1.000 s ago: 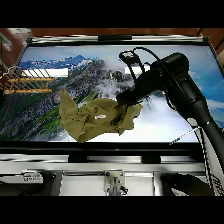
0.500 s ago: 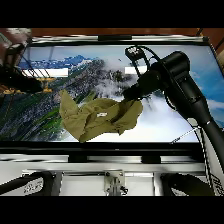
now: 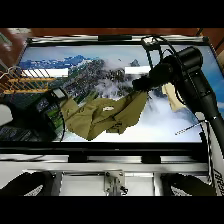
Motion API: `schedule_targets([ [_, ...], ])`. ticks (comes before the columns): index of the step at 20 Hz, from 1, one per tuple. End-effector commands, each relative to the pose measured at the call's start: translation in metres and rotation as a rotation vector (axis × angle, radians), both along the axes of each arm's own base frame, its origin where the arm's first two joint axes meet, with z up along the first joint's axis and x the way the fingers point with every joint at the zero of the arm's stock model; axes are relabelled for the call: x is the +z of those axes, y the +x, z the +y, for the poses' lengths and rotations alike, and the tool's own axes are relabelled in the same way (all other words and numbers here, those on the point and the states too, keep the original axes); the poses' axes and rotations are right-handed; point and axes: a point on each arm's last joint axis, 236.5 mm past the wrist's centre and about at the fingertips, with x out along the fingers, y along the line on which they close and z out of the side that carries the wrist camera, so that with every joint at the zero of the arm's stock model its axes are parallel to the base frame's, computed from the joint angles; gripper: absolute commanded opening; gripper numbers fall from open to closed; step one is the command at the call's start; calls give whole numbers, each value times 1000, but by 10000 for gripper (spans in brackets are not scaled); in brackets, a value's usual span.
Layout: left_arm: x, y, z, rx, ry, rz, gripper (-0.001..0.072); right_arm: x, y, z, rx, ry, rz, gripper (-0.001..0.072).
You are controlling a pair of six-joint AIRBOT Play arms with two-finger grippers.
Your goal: Fold the shirts.
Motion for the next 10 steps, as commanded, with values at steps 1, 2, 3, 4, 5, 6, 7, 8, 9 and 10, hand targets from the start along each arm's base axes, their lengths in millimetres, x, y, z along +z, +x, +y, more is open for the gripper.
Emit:
schedule_targets([
  [1, -8, -32, 3, -82, 45, 36, 27, 2, 7, -12, 6, -29, -21, 70],
  [2, -8, -32, 3, -82, 46, 35, 27, 3, 9, -15, 2, -43, -27, 70],
  [3, -8, -31, 3, -83, 46, 33, 27, 3, 10, -18, -2, -53, -32, 70],
  [4, -8, -28, 1, -86, 38, 20, 27, 4, 11, -18, -1, -56, -41, 70],
  [5, -8, -23, -3, -87, 25, -1, 27, 5, 13, -15, 3, -44, -49, 70],
  [6, -11, -19, -7, -90, 11, -14, 27, 7, 15, -12, 6, -32, -61, 70],
  [7, -17, -19, -8, -92, 10, -9, 27, 9, 17, -9, 11, -22, -72, 70],
  [8, -25, -19, -7, -96, 21, 3, 27, 10, 18, -8, 16, -18, -79, 70],
  [9, -33, -16, -6, -97, 30, -4, 27, 10, 19, -6, 36, -19, -84, 70],
  [10, -39, -11, -6, -93, 36, -18, 27, 10, 18, -3, 56, -20, -84, 70],
])
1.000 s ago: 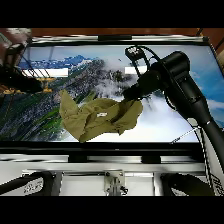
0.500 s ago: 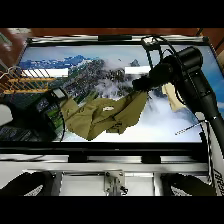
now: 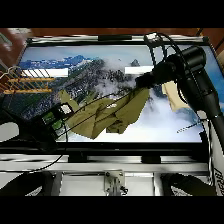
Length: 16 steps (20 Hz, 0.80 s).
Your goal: Fold the shirts.
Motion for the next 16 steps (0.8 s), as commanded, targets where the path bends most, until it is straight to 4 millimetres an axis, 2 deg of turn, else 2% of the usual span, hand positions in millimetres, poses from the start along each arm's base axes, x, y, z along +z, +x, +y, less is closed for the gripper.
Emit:
schedule_targets([
  [1, -20, 13, -2, 11, 8, -37, 27, 3, 1, 9, 53, 8, -18, 70],
  [4, -36, 24, -13, 19, -5, -39, 27, 10, -3, 19, 90, 34, -32, 70],
  [9, -52, 43, -37, -17, -26, -59, 27, 31, -21, 45, 264, -21, -99, 70],
  [12, -53, 34, -55, -142, -24, -72, 27, 41, -25, 50, 309, -72, -144, 70],
  [16, -52, 15, -87, -195, -112, -38, 27, 60, -41, 68, 414, -97, -206, 70],
])
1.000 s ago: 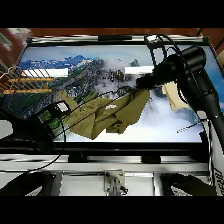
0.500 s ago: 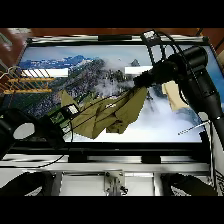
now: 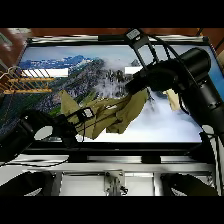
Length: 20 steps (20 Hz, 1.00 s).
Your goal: Fold the shirts.
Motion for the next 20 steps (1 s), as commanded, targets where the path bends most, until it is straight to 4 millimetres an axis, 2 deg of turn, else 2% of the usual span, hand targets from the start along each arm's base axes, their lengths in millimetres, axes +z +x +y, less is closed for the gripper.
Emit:
schedule_targets([
  [1, 0, -13, -29, -54, -77, 25, 27, 23, -12, 10, 82, -43, -88, 70],
  [5, 0, 2, -48, 2, -156, -7, 27, 52, -39, 17, 139, -29, -152, 70],
  [7, -8, 7, -47, 87, -161, 18, 27, 71, -56, 23, 172, -7, -194, 70],
  [8, -9, 8, -46, 119, -162, 29, 27, 80, -61, 20, 161, -2, -218, 70],
  [10, -5, 3, -42, 147, -163, 41, 27, 91, -65, 1, 97, -8, -239, 70],
  [15, 23, -20, -21, 215, -180, 56, 27, 77, -82, -19, 60, -50, -147, 70],
  [18, 29, -32, -11, 217, -162, 73, 27, 77, -86, -10, 84, -15, -139, 70],
  [20, 25, -26, -16, 211, -170, 66, 27, 82, -89, 6, 124, 46, -142, 70],
])
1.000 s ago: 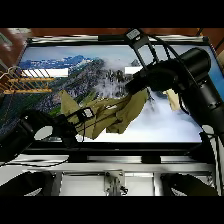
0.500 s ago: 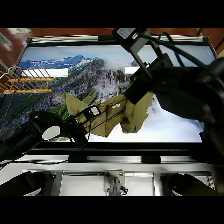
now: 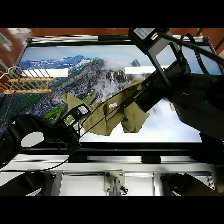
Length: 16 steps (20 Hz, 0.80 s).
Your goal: Fold the shirts.
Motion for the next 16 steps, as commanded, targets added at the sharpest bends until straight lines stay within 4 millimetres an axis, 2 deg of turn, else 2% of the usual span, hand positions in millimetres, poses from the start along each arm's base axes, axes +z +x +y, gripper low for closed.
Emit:
schedule_targets([
  [1, -1, 4, -6, 11, -17, -5, 27, 6, -8, 25, 67, 95, 13, 70],
  [4, -17, 12, -35, 8, -77, 35, 27, 16, -16, 50, 134, 195, 15, 70],
  [7, -36, 27, -56, 59, -117, 55, 27, 14, -22, 56, 153, 220, 46, 70],
  [11, -24, 56, -80, 150, -247, -23, 27, 3, -32, 54, 148, 209, 112, 70],
  [14, -19, 57, -84, 154, -268, -25, 27, -1, -38, 63, 164, 236, 152, 70],
  [16, -19, 57, -85, 152, -269, -27, 27, -13, -35, 68, 153, 224, 189, 71],
])
